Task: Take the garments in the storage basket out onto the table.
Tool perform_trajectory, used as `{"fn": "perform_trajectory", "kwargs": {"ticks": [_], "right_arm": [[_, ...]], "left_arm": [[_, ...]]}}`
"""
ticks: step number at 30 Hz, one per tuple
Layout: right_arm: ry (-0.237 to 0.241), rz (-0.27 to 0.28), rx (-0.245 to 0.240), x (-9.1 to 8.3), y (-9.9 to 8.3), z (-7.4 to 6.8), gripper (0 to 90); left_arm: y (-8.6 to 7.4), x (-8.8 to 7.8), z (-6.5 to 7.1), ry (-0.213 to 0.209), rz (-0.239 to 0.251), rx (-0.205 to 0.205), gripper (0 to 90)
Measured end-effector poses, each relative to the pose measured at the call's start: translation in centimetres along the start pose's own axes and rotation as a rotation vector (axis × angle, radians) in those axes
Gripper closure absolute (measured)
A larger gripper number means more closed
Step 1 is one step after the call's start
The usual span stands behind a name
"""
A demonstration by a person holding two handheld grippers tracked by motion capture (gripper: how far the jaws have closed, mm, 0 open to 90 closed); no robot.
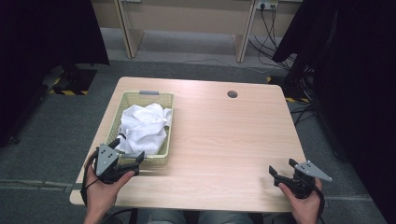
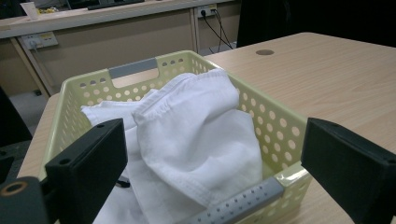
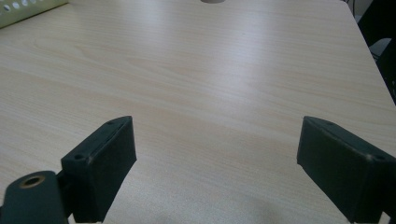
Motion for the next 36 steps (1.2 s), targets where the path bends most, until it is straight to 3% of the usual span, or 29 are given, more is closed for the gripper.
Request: {"fn": "perform_trajectory", "kwargs": {"ticks": [6, 19, 36], "right_arm": [[0.000, -0.001, -0.002, 0.0, 0.0, 0.0, 12.0], [0.000, -0.002, -0.006, 0.0, 0.0, 0.0, 11.9], [-0.001, 0.000, -0.008, 0.0, 0.0, 0.0, 11.9]], "left_arm": [[0.3, 0.6, -0.1, -0.011, -0.011, 0.006, 6.8], [0.7, 2.6, -1.0, -0.011, -0.080, 0.013, 7.4], [1.1, 5.4, -1.4, -0.050, -0.173, 0.039, 8.2]]}}
Point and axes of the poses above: each handheld gripper's, and its own axes: x roughly forward along the jaws, y roughly out of its top, z roughly to its right, the point moved 9 cm from there along x, roughly forward along the jaws, and after that the axes turned 5 degrees about x, right-handed, at the moved point
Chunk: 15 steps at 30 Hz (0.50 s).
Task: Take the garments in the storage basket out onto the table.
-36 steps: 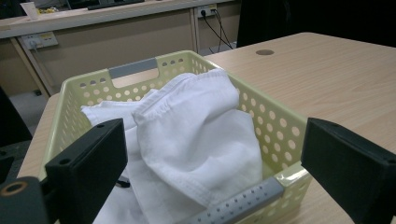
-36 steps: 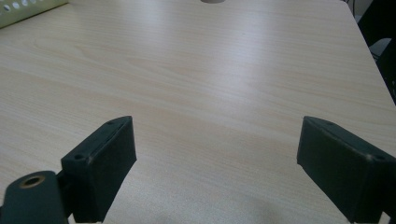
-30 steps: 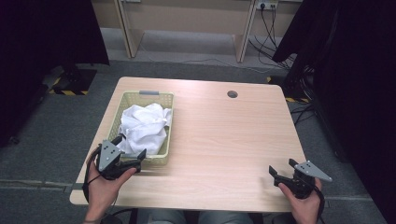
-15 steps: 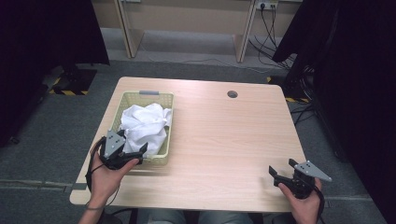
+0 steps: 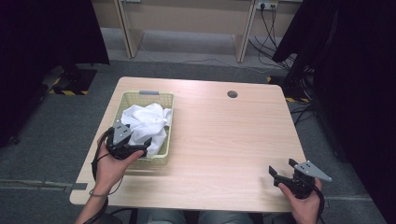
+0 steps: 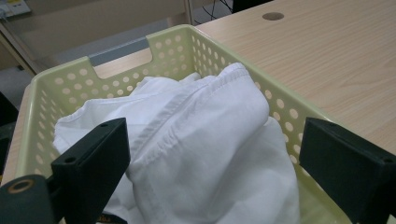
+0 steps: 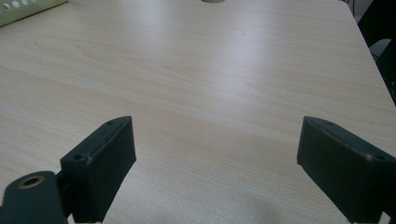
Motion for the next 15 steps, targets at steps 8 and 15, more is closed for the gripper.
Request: {"fn": "perform_trajectory", "kwargs": {"ticks": [8, 15], "right_arm": [[0.002, 0.001, 0.005, 0.0, 0.0, 0.0, 11.9], [0.002, 0.002, 0.006, 0.0, 0.0, 0.0, 11.8]], "left_arm": [[1.0, 1.4, -0.1, -0.041, -0.048, 0.012, 8.6], [1.3, 2.4, -0.2, -0.056, -0.110, 0.060, 8.2]]}}
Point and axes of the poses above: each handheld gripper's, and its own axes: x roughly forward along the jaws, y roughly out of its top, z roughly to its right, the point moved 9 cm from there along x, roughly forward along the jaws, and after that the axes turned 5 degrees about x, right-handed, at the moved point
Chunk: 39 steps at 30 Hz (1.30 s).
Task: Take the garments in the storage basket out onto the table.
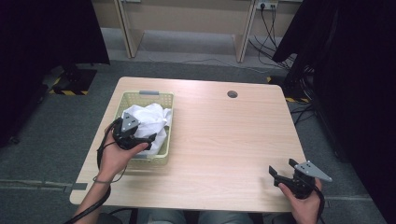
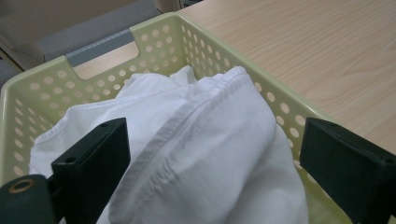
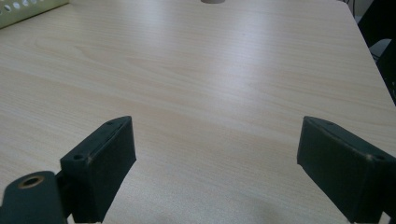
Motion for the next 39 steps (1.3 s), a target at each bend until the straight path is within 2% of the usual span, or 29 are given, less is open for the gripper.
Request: {"fn": "perform_trajectory", "kwargs": {"ticks": [4, 7, 14, 17, 20, 25, 28, 32, 33, 37, 39], "right_arm": [[0.000, 0.000, 0.000, 0.0, 0.0, 0.0, 11.8], [0.001, 0.002, 0.003, 0.0, 0.0, 0.0, 11.8], [0.000, 0.002, 0.006, 0.0, 0.0, 0.0, 11.7], [0.001, 0.002, 0.007, 0.0, 0.0, 0.0, 11.7], [0.001, 0.004, 0.010, 0.0, 0.0, 0.0, 11.7], [0.002, 0.003, 0.010, 0.0, 0.0, 0.0, 11.8], [0.002, 0.005, 0.010, 0.0, 0.0, 0.0, 11.8], [0.002, 0.005, 0.010, 0.0, 0.0, 0.0, 11.8], [0.002, 0.005, 0.010, 0.0, 0.0, 0.1, 11.8], [0.003, 0.006, 0.011, 0.0, 0.0, 0.1, 11.8], [0.003, 0.006, 0.012, 0.0, 0.0, 0.1, 11.8]], "left_arm": [[0.5, 0.5, -0.2, -0.012, -0.027, 0.016, 8.3], [0.7, 1.0, -0.5, -0.002, -0.049, 0.034, 7.9], [0.8, 1.9, -0.5, -0.018, -0.086, 0.042, 7.9], [0.5, 2.6, -0.3, -0.039, -0.128, 0.052, 8.0], [0.1, 3.2, -0.3, -0.043, -0.165, 0.049, 8.2], [-0.1, 4.0, -0.4, -0.056, -0.192, 0.043, 9.1], [-0.1, 4.3, -0.4, -0.060, -0.200, 0.035, 11.7], [-0.4, 4.7, -0.3, -0.073, -0.226, 0.048, 14.3], [-0.6, 4.8, -0.2, -0.086, -0.251, 0.057, 17.7], [-0.9, 5.1, -0.1, -0.100, -0.277, 0.080, 22.3], [-1.2, 5.3, -0.2, -0.113, -0.300, 0.092, 30.3]]}}
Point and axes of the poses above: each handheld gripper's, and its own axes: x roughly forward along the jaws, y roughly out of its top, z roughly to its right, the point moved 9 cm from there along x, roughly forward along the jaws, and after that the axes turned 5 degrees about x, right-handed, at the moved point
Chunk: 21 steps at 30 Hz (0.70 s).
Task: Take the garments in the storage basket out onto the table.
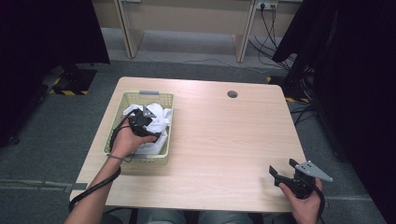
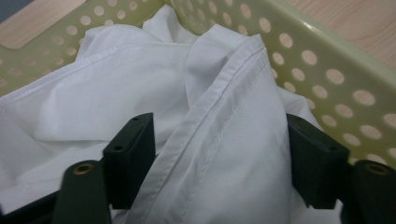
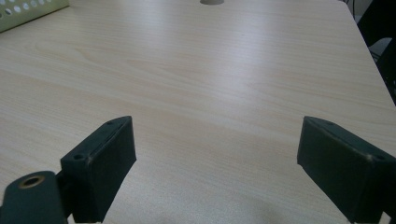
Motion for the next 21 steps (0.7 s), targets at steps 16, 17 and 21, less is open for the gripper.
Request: {"fn": "perform_trajectory", "kwargs": {"ticks": [16, 17, 21], "right_arm": [[0.000, 0.001, 0.007, -0.02, 0.01, 0.04, 11.9], [0.000, 0.001, 0.007, -0.02, 0.01, 0.04, 11.9], [0.001, 0.002, 0.009, -0.03, 0.01, 0.06, 11.9]], "left_arm": [[-0.33, 0.05, -0.92, 0.008, 0.054, 0.007, 69.1], [-0.28, 0.01, -0.91, 0.006, 0.062, 0.009, 71.3], [-0.16, -0.23, -0.99, 0.002, 0.090, 0.012, 76.8]]}}
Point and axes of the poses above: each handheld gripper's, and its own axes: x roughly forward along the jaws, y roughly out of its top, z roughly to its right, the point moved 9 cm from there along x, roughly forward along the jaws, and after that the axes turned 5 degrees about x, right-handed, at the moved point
